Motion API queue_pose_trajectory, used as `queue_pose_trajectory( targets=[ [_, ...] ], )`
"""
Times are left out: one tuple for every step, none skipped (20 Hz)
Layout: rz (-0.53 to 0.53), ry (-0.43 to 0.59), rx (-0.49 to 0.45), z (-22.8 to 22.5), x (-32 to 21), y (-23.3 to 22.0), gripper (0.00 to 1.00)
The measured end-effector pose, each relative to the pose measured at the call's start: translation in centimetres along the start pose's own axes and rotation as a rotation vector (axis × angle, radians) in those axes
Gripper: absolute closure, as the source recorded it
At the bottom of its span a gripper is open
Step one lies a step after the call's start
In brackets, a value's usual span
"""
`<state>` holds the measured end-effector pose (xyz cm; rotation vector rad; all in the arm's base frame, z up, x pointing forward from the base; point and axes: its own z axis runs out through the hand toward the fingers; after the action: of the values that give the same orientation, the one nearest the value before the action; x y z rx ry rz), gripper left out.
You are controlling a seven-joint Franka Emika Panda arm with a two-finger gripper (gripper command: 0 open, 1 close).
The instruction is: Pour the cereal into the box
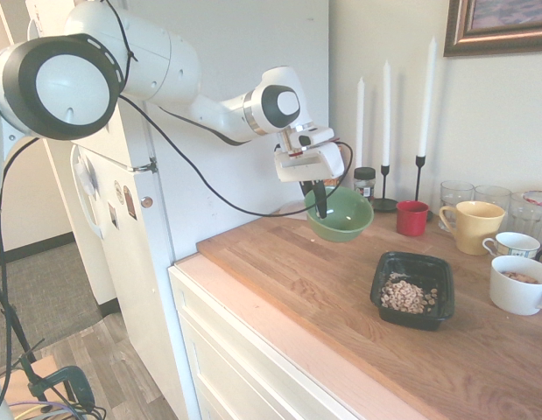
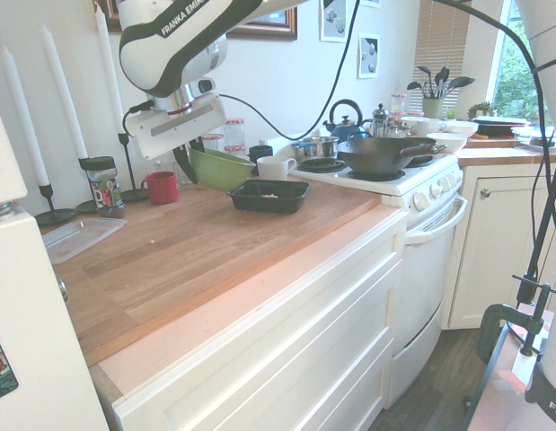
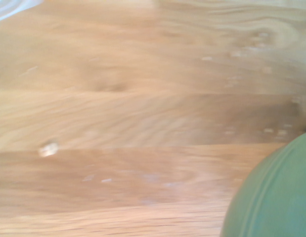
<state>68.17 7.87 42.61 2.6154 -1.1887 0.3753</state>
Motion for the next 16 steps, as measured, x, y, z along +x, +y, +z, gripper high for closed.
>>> queue_pose_trajectory(
  targets=[
    [-0.015,0.017,-0.011,0.3,-1.1,-0.9,1.00],
    [-0.029,0.029,-0.022,0.7,-2.3,-1.7,1.00],
    [-0.041,0.042,-0.034,1.3,-3.4,-2.5,1.00],
    [-0.053,0.057,-0.046,1.9,-4.5,-3.3,1.00],
    [-0.065,0.067,-0.056,2.5,-5.5,-4.0,1.00],
    [-0.075,0.074,-0.063,3.0,-6.5,-4.6,1.00],
    [-0.084,0.080,-0.070,3.6,-7.2,-5.1,1.00],
    [-0.092,0.087,-0.076,4.0,-7.8,-5.5,1.00],
    [-0.099,0.092,-0.081,4.4,-8.2,-5.8,1.00],
    [-0.105,0.095,-0.086,4.8,-8.5,-6.1,1.00],
    [-0.110,0.096,-0.091,5.2,-8.7,-6.3,1.00],
    [-0.114,0.097,-0.096,5.7,-9.0,-6.5,1.00],
    [-0.119,0.098,-0.103,6.2,-9.2,-6.7,1.00],
    [-0.124,0.099,-0.110,6.7,-9.4,-6.8,1.00],
    [-0.130,0.101,-0.115,7.2,-9.6,-7.0,1.00],
    [-0.134,0.109,-0.119,7.3,-9.7,-7.2,1.00]
  ],
)
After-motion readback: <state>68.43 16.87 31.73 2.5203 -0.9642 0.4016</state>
